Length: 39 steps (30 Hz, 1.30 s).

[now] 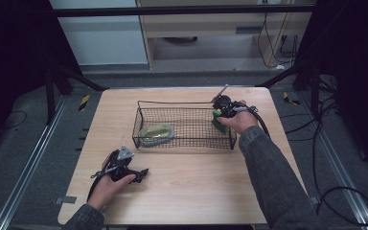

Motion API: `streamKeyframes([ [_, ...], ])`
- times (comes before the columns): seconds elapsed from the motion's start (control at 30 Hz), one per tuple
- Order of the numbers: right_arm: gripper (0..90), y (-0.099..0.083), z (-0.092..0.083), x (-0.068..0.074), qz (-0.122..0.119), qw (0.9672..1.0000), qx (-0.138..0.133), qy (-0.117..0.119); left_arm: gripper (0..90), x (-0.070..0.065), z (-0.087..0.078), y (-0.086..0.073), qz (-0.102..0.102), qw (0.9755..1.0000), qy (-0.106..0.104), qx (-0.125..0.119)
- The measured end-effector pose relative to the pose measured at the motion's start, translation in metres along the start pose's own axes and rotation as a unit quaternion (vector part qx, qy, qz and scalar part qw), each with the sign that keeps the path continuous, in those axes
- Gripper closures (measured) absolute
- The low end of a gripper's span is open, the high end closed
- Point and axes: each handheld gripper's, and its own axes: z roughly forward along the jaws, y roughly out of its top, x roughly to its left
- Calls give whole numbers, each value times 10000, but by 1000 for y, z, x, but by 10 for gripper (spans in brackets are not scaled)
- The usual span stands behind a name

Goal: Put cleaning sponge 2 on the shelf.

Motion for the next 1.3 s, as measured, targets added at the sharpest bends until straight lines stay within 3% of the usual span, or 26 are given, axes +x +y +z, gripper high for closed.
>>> streamKeyframes([
  [0.63, 528, 1, -16, 5, 13, 9999, -122, 36, 0, 0, 0, 0, -1, 10000, 1, -2],
  [0.8, 547, 1, -23, 10, -28, 9997, -218, 140, 0, 0, 0, 0, 0, 10000, 1, -1],
  [0.87, 554, -1, -26, 14, 68, 9991, -307, 270, 0, 0, 0, 0, -1, 10000, 1, -2],
  [1.3, 538, -7, -27, 27, -24, 9986, -299, 447, 0, 0, 0, 0, -1, 10000, 0, 0],
])
